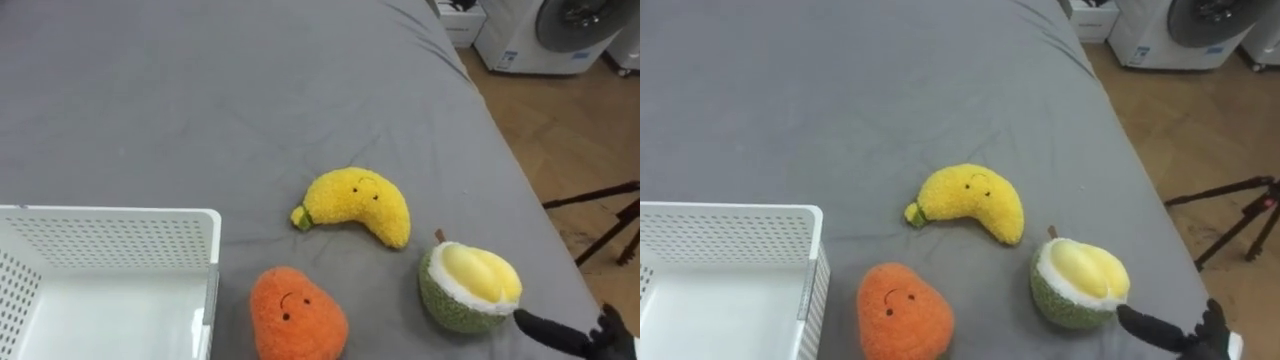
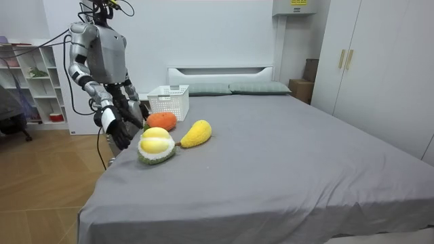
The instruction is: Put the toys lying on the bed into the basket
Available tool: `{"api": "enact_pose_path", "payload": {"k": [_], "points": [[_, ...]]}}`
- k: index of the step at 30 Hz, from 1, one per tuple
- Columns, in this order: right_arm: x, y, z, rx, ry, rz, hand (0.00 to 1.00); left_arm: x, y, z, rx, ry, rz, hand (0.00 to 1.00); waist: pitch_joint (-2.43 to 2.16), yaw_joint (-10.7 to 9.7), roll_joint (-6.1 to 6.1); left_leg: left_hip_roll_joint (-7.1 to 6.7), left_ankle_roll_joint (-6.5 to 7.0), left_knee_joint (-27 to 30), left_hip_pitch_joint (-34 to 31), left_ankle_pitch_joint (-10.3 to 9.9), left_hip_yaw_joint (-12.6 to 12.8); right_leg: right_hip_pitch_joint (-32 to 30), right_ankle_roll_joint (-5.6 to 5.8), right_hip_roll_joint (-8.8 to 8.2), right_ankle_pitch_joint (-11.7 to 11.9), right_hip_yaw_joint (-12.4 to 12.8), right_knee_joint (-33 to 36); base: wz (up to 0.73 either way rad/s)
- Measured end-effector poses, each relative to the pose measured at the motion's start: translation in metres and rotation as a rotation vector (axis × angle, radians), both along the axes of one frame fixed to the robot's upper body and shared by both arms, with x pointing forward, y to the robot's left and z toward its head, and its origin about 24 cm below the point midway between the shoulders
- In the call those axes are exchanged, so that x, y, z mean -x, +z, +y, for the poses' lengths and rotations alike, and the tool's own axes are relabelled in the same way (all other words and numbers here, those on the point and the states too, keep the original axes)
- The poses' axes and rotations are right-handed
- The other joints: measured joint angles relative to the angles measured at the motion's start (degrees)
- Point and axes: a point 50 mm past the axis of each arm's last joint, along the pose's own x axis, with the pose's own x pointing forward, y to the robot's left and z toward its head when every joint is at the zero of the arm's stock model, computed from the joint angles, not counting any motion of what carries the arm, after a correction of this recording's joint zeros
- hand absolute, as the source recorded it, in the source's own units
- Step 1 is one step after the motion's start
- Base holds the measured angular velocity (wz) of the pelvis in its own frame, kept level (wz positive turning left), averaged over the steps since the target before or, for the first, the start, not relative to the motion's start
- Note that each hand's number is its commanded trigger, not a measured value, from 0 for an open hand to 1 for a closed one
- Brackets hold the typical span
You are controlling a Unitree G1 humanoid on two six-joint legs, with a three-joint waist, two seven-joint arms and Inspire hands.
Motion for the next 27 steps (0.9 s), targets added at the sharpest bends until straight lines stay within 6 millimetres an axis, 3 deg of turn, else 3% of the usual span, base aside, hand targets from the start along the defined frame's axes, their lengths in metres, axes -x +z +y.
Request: {"api": "enact_pose_path", "payload": {"k": [6,13,27], "points": [[-0.019,0.014,0.021,0.066,0.157,-0.05,0.0,-0.001,-0.002,-0.005,0.013,-0.036,0.009,0.0,0.06,0.3,0.53,0.03,-0.01,0.0,0.2,0.0,0.0,0.2,-0.01,0.04,0.0,0.0,0.0,0.0],[-0.026,0.023,0.026,0.103,0.208,-0.082,0.0,0.0,-0.002,-0.005,0.012,-0.038,0.012,0.0,0.08,0.4,0.59,0.03,-0.01,0.1,0.3,0.0,-0.1,0.4,-0.03,-0.06,0.0,-0.5,0.1,0.0],[-0.026,0.015,0.047,0.148,0.44,-0.007,0.0,0.003,-0.001,-0.004,-0.013,-0.047,0.02,0.0,0.13,0.8,0.35,0.0,-0.02,0.1,0.7,0.0,-0.6,1.2,-0.04,-0.19,0.0,-1.1,-0.1,0.02]]}}
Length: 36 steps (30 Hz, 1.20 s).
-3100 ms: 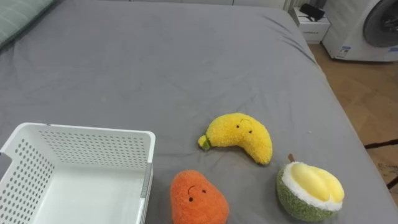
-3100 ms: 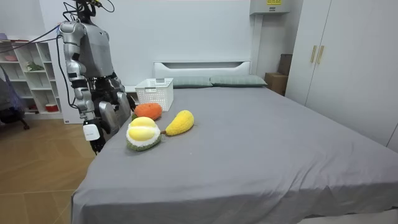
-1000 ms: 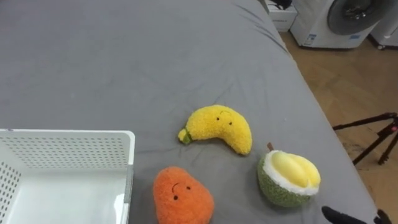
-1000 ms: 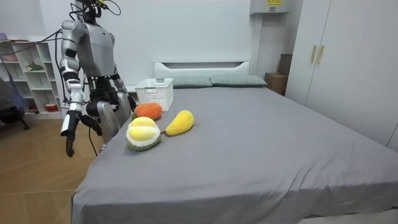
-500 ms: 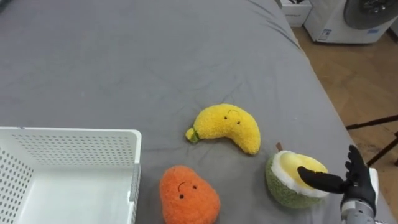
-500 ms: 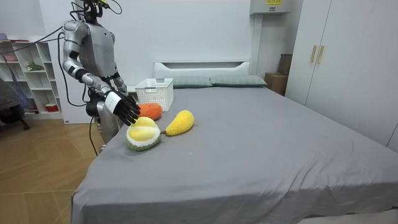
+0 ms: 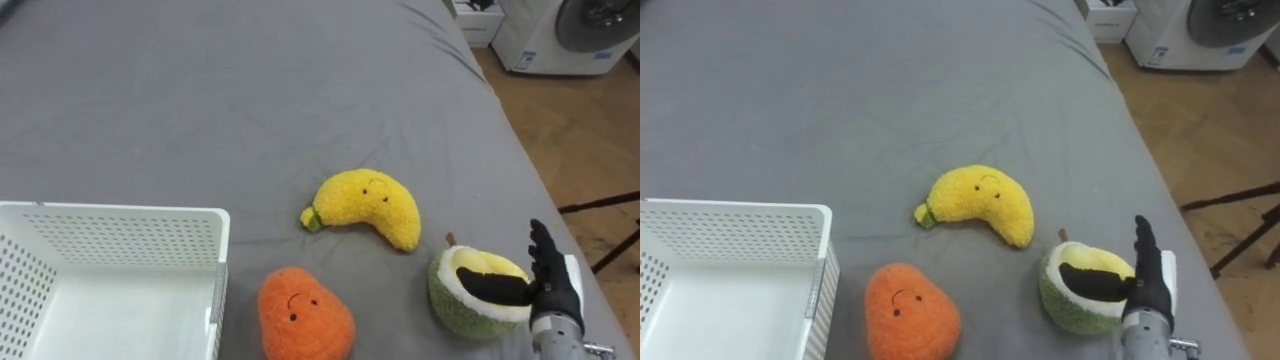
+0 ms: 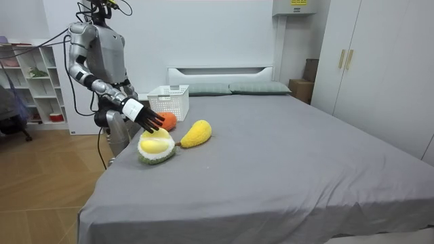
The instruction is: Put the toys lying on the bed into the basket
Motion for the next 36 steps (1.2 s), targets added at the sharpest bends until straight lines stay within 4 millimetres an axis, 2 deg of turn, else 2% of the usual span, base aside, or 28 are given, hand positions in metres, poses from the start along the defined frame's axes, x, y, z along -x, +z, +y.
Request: {"api": "enact_pose_path", "payload": {"k": [2,8,14,24,25,26,32,36], "points": [[0.006,-0.004,0.0,0.019,0.033,0.034,0.0,-0.001,0.001,0.001,-0.007,-0.02,-0.001,0.0,-0.01,0.7,-0.1,0.0,0.0,0.0,0.0,0.0,0.0,0.0,0.0,-0.01,0.0,-0.1,0.0,0.0],[0.01,-0.011,0.001,0.074,0.099,0.106,0.0,0.001,0.003,0.001,-0.015,-0.04,-0.005,0.0,-0.01,1.1,-0.44,0.0,0.0,0.1,-0.2,0.0,0.0,0.0,0.0,-0.09,0.0,-0.6,0.0,0.0],[0.031,-0.04,-0.002,0.119,0.139,0.286,0.0,-0.002,0.003,-0.001,-0.025,-0.086,0.004,0.0,-0.12,2.1,-0.3,-0.15,0.02,0.3,-0.4,0.0,-1.5,1.0,0.02,-0.31,0.0,-2.0,-0.2,0.12],[0.038,-0.053,-0.011,0.167,0.161,0.38,0.0,0.0,0.002,-0.002,-0.021,-0.08,0.011,0.0,-0.1,2.5,-0.3,-0.4,0.06,0.4,0.1,0.0,-2.8,2.2,0.02,-0.44,0.0,-2.3,-0.2,0.05],[0.04,-0.055,-0.013,0.173,0.162,0.392,0.4,0.0,0.002,-0.002,-0.022,-0.08,0.011,0.0,-0.09,2.5,-0.29,-0.43,0.08,0.6,0.0,0.0,-3.1,2.3,0.03,-0.51,0.0,-2.9,-0.2,0.14],[0.043,-0.057,-0.015,0.173,0.156,0.403,1.0,0.0,0.002,-0.001,-0.022,-0.076,0.012,0.0,-0.09,2.5,-0.29,-0.47,0.1,0.7,0.0,0.0,-3.5,2.6,0.04,-0.6,0.0,-3.4,-0.2,0.17],[0.047,-0.059,-0.025,0.176,0.1,0.42,1.0,0.005,0.002,0.0,-0.023,-0.07,0.021,0.0,-0.1,2.5,-0.29,-0.58,0.16,1.2,-0.4,-0.1,-4.8,2.9,0.07,-0.82,0.0,-5.0,-0.3,0.12],[0.049,-0.062,-0.031,0.158,0.057,0.434,1.0,0.005,0.002,-0.001,-0.022,-0.07,0.023,0.0,-0.11,2.5,-0.28,-0.59,0.15,1.3,-0.4,-0.1,-4.9,3.0,0.06,-0.81,0.0,-5.2,-0.3,0.02]]}}
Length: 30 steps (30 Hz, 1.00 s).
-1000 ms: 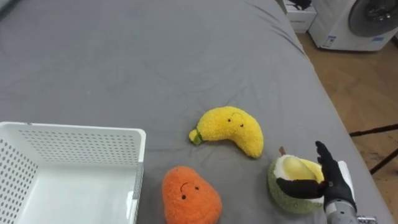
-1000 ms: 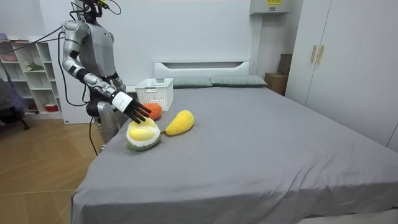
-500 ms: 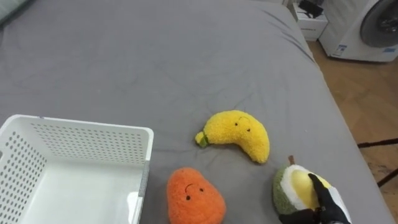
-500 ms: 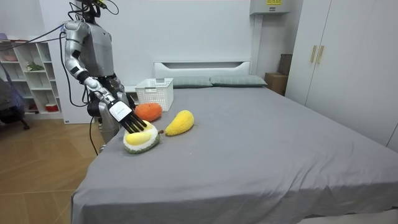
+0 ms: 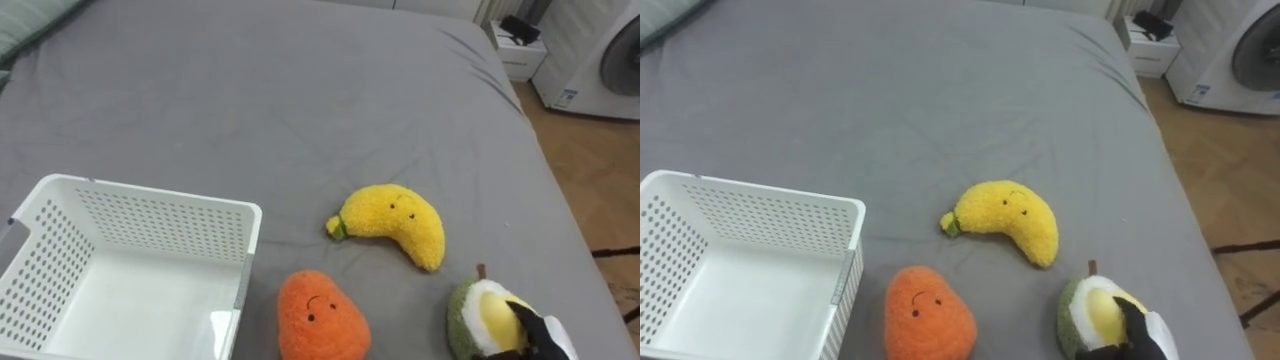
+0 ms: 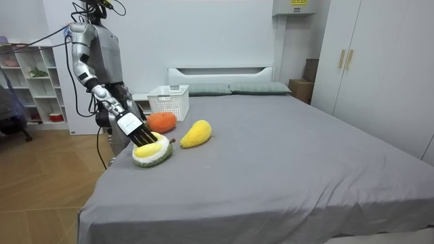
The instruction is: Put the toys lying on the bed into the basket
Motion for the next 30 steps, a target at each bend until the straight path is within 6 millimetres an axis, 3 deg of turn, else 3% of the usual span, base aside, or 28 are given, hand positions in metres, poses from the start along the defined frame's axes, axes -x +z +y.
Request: {"api": "enact_pose_path", "payload": {"k": [15,30], "points": [[0.0069,-0.0057,-0.006,0.012,-0.064,0.025,1.0,0.007,-0.0015,-0.0005,0.007,0.009,0.029,0.0,-0.05,0.0,0.31,0.0,0.01,0.1,0.0,0.0,-0.1,0.1,0.0,0.02,0.0,0.0,0.0,0.0],[0.0012,0.0008,-0.0092,-0.012,-0.111,-0.031,1.0,0.0005,-0.0004,0.0021,-0.001,0.021,-0.007,0.0,-0.07,-0.2,-0.93,-0.1,0.01,0.0,0.5,0.1,-0.3,0.7,0.06,0.01,-0.1,0.2,-0.7,0.0]]}}
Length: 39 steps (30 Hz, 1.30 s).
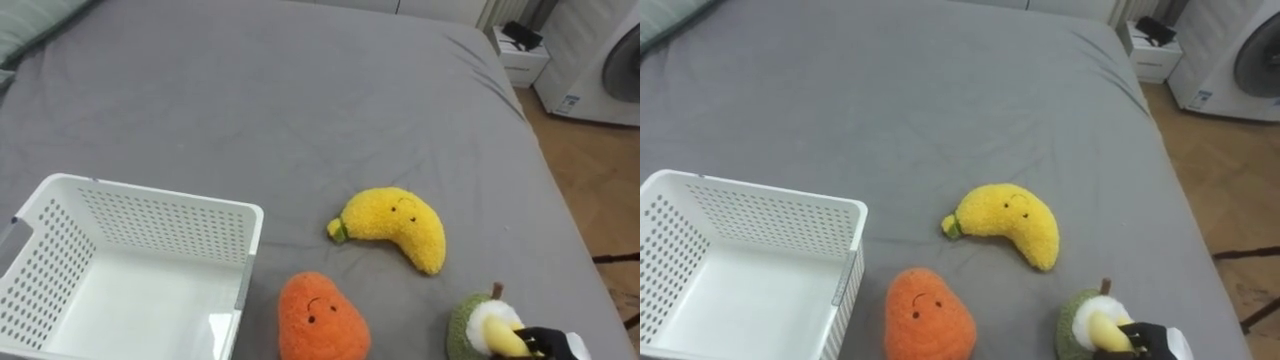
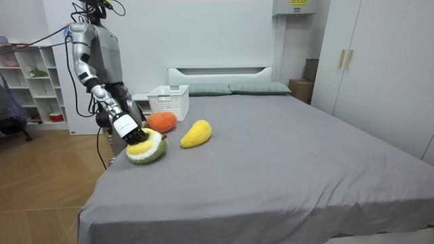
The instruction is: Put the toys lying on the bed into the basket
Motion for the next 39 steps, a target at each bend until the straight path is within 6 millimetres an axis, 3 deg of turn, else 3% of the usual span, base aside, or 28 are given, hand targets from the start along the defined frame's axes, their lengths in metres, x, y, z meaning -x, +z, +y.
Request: {"api": "enact_pose_path", "payload": {"k": [5,13,20,26,30,37,39], "points": [[-0.016,0.022,0.007,-0.004,0.072,-0.122,1.0,-0.007,0.002,0.003,-0.009,-0.004,-0.029,0.0,0.25,-0.1,-0.53,-0.06,-0.05,0.0,0.0,0.0,0.1,-0.4,-0.04,-0.04,-0.3,0.2,0.1,-0.01],[-0.071,0.092,0.027,0.008,0.227,-0.468,1.0,-0.021,0.003,0.006,-0.019,-0.016,-0.07,0.0,0.44,-0.1,-0.21,0.14,-0.07,-0.2,-0.2,0.1,1.3,-1.6,-0.06,0.16,-0.2,1.7,0.9,-0.08],[-0.088,0.135,0.043,0.004,0.324,-0.644,1.0,-0.021,0.003,0.006,-0.019,-0.017,-0.072,0.0,0.56,0.1,-0.08,0.14,-0.06,-0.6,-0.3,0.1,1.3,-1.8,-0.05,0.18,-0.2,1.6,0.9,0.0],[-0.1,0.157,0.052,-0.012,0.362,-0.741,1.0,-0.027,0.003,0.005,-0.019,-0.021,-0.085,0.0,0.49,0.5,-0.17,0.13,-0.07,-0.7,-0.4,0.1,1.3,-2.0,-0.05,0.17,-0.2,1.5,0.9,0.0],[-0.102,0.166,0.057,-0.011,0.394,-0.76,1.0,-0.031,0.003,0.005,-0.018,-0.023,-0.094,0.0,0.4,1.9,-0.19,0.14,-0.07,-0.7,-0.3,0.1,1.4,-1.9,-0.05,0.19,-0.2,1.7,0.9,0.0],[-0.11,0.184,0.085,-0.034,0.539,-0.81,1.0,-0.032,0.002,0.004,-0.018,-0.045,-0.079,0.0,-0.13,3.9,0.19,0.13,-0.06,-0.5,-0.5,0.1,1.0,-1.8,-0.06,0.17,-0.2,1.5,1.0,0.02],[-0.112,0.189,0.094,-0.056,0.587,-0.823,1.0,-0.033,0.002,0.003,-0.016,-0.047,-0.08,0.0,-0.08,4.6,0.28,0.13,-0.06,-0.5,-0.5,0.1,1.0,-1.8,-0.06,0.18,-0.2,1.6,1.0,0.0]]}}
